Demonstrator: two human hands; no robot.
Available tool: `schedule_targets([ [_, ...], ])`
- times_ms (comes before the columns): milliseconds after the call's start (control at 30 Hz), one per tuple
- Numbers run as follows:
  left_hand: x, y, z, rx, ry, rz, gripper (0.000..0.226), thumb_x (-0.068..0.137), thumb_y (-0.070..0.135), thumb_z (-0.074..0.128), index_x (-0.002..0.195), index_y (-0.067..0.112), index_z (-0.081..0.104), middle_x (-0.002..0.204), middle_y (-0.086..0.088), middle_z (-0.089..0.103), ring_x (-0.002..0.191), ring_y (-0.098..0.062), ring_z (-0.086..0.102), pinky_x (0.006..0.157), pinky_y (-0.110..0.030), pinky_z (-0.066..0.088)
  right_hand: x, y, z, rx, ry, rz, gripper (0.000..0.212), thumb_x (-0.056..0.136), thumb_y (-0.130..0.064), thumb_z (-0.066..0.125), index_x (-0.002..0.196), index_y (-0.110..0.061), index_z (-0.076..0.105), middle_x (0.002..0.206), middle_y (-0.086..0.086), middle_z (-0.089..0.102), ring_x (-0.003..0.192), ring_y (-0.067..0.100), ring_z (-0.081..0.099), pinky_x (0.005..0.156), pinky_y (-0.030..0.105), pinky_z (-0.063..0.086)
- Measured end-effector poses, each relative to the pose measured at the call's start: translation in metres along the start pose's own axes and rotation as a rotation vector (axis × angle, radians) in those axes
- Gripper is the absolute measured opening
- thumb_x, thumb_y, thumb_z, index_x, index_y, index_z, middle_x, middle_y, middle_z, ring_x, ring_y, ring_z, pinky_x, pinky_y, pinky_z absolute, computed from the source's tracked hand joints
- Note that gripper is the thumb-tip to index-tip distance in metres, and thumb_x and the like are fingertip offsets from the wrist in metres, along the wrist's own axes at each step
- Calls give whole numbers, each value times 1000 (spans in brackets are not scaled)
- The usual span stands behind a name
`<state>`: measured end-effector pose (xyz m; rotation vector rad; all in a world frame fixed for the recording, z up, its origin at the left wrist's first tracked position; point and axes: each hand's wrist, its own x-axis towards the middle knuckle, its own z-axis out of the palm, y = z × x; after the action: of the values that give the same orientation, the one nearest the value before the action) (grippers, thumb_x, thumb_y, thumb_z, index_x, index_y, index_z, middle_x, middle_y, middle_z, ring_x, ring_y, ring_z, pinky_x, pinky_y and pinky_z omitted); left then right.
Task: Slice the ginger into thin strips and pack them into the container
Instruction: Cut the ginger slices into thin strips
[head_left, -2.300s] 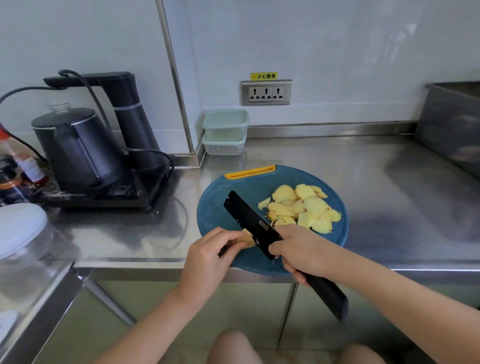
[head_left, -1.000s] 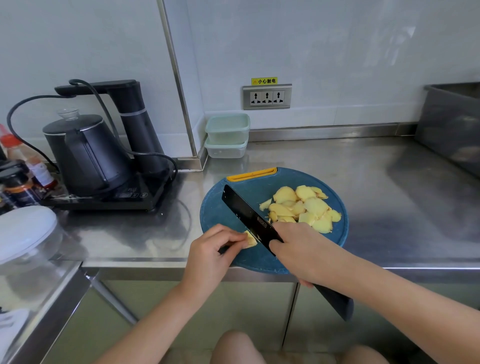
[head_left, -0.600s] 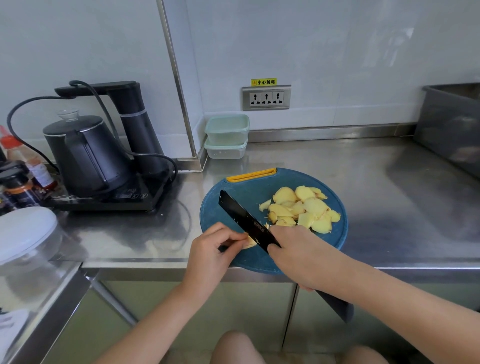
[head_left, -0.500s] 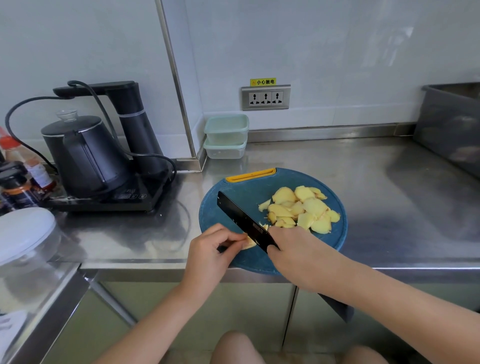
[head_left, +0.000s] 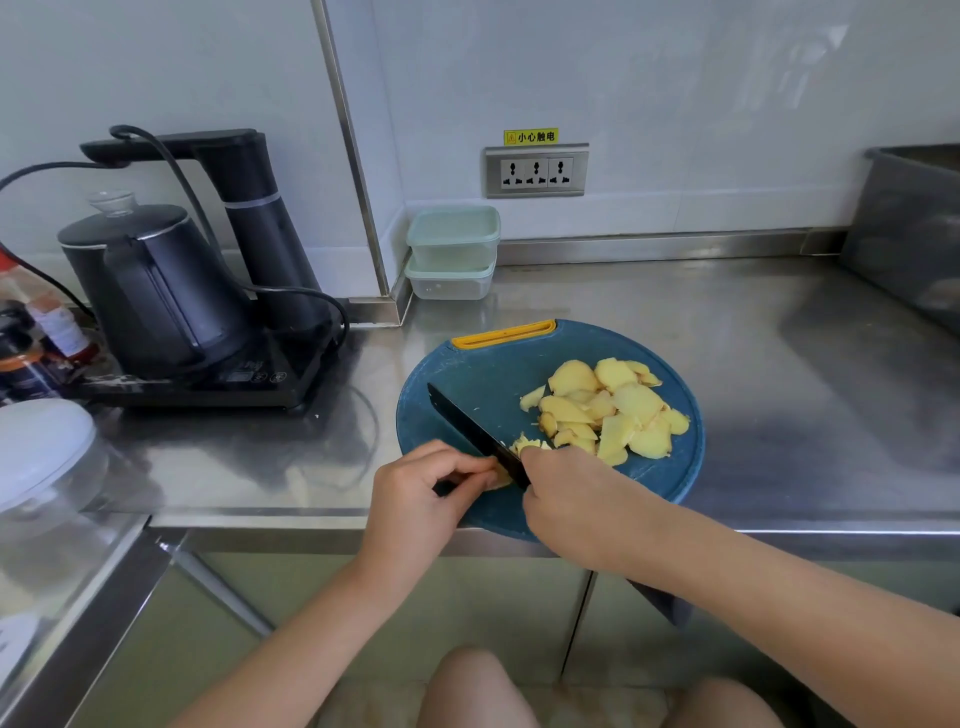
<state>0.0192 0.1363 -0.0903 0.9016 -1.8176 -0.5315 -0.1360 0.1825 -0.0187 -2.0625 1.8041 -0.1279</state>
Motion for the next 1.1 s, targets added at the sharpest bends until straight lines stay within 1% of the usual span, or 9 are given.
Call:
schedule_targets([
  [67, -1, -1, -1, 31, 2, 18, 14, 73, 8, 78, 85, 16, 77, 77, 9, 69, 70, -5, 64, 67, -18, 51, 6, 8, -3, 127, -73, 102, 17, 94, -9, 39, 80, -14, 45, 69, 5, 48, 62, 24, 53, 48, 23, 38],
  [133, -3, -1, -2, 53, 0, 45, 17, 76, 4, 76, 88, 16, 77, 80, 11, 69, 73, -3, 65, 69, -17, 51, 8, 20, -4, 459, -178, 230, 11, 95, -6, 39, 91, -2, 49, 59, 12, 50, 37, 19, 49, 37, 23, 38],
  [200, -5, -1, -2, 55, 1, 54, 18, 76, 2, 75, 89, 15, 76, 81, 10, 69, 74, -3, 66, 70, -20, 53, 4, 26, -7, 731, -223, 278, 8, 96, -6, 42, 92, -1, 47, 45, 6, 46, 27, 14, 40, 33, 18, 34],
  [233, -5, -1, -2, 55, 5, 55, 17, 76, 3, 76, 88, 14, 76, 82, 10, 70, 74, -4, 66, 70, -22, 54, 1, 26, -9, 761, -211, 268, 7, 97, -7, 43, 92, -2, 46, 41, 4, 43, 26, 13, 39, 33, 18, 34],
  [400, -5, -2, -1, 46, 13, 27, 9, 75, 9, 76, 82, 15, 76, 80, 11, 70, 73, -5, 66, 68, -27, 55, -5, 19, -18, 519, -81, 142, 12, 95, -13, 42, 91, -3, 47, 43, 5, 44, 30, 18, 40, 41, 25, 37],
  [700, -3, 3, -3, 10, 3, 10, 10, 75, 23, 71, 85, 26, 74, 77, 12, 68, 70, -7, 63, 66, -21, 51, -7, 17, -19, 342, -81, 76, 14, 97, -16, 40, 88, -9, 47, 55, 8, 47, 30, 19, 45, 37, 24, 35],
  [900, -3, 0, -2, 24, 4, -1, 11, 74, 17, 75, 83, 23, 76, 75, 12, 68, 69, -7, 63, 65, -22, 51, -8, 13, -22, 316, -118, 80, 14, 97, -14, 37, 87, -10, 45, 57, 7, 45, 28, 15, 45, 37, 23, 34],
  [1033, -3, -1, -2, 19, 6, 1, 13, 73, 13, 76, 83, 21, 77, 75, 13, 69, 69, -5, 63, 65, -18, 50, -6, 11, -21, 264, -132, 76, 14, 97, -10, 37, 85, -9, 44, 58, 4, 43, 24, 6, 41, 36, 20, 31],
  [1100, -2, -1, -1, 17, 11, 6, 12, 73, 12, 76, 82, 19, 77, 75, 12, 69, 69, -5, 64, 65, -17, 50, -3, 12, -18, 237, -121, 84, 15, 96, -11, 37, 85, -9, 46, 64, 8, 48, 31, 9, 46, 37, 22, 33],
])
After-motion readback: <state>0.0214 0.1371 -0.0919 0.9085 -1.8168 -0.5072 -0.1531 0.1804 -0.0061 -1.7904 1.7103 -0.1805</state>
